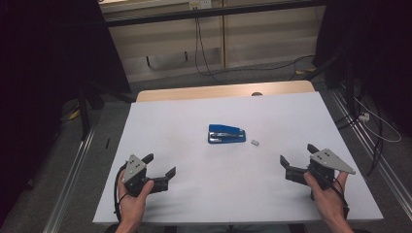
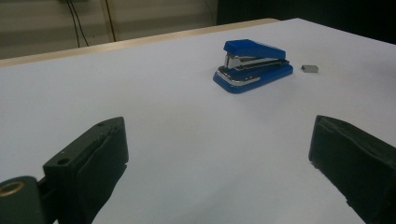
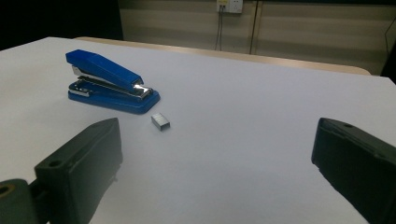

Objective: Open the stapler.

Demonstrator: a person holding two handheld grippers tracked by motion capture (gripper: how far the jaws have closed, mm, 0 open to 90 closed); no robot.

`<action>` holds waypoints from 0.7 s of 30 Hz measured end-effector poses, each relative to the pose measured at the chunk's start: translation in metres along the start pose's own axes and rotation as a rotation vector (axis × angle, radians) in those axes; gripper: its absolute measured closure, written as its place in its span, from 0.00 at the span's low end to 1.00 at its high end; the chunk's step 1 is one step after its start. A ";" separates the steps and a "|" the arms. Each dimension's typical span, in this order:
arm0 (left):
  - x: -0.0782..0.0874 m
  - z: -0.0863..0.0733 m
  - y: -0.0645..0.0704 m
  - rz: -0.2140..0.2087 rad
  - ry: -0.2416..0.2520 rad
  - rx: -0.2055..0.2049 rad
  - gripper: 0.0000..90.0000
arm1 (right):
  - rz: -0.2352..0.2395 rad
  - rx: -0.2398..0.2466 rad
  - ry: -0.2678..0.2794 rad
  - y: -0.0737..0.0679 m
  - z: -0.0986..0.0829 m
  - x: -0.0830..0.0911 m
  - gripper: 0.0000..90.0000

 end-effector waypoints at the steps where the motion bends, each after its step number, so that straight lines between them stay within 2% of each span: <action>1: 0.000 0.000 -0.001 -0.001 -0.008 -0.006 0.05 | 0.006 0.002 -0.002 -0.001 0.000 0.000 0.02; 3: -0.001 0.000 0.000 -0.005 -0.009 -0.002 0.05 | 0.033 0.001 -0.018 -0.004 -0.002 -0.002 0.02; 7: -0.002 0.000 0.001 -0.009 -0.004 -0.001 0.05 | 0.046 0.013 -0.022 -0.007 -0.002 -0.002 0.02; 12: -0.002 0.002 0.000 -0.009 0.003 -0.002 0.05 | 0.061 0.006 -0.027 -0.011 -0.003 -0.003 0.02; 16: -0.003 0.001 -0.001 -0.008 0.000 0.014 0.05 | 0.080 0.003 -0.031 -0.015 -0.003 -0.004 0.02; 21: -0.007 0.000 0.000 -0.028 -0.025 0.011 0.05 | 0.090 0.020 -0.033 -0.021 -0.005 -0.009 0.03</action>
Point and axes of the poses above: each handheld gripper's, and its own axes: x roughly backward along the jaws, z roughly out of its top, y roughly to its right, the point moved 6 cm from there along -x, roughly forward along the jaws, and after that the axes turned 7 degrees about -z, right-handed, at the moved point
